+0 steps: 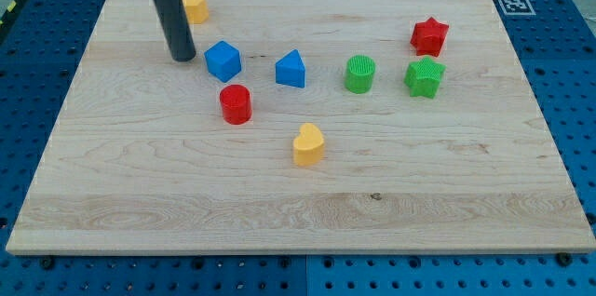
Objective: Slide blue cube right a bit
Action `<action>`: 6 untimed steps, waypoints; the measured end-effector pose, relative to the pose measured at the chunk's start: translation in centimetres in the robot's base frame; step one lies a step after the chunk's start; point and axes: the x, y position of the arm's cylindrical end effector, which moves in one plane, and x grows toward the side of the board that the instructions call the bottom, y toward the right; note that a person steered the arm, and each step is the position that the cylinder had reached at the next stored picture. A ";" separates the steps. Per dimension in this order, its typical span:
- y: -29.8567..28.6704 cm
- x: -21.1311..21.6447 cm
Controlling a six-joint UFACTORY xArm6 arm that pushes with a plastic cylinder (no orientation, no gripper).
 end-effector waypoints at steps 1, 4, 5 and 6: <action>0.0 0.5; 1.0 -0.7; 2.4 -0.9; 3.4 0.7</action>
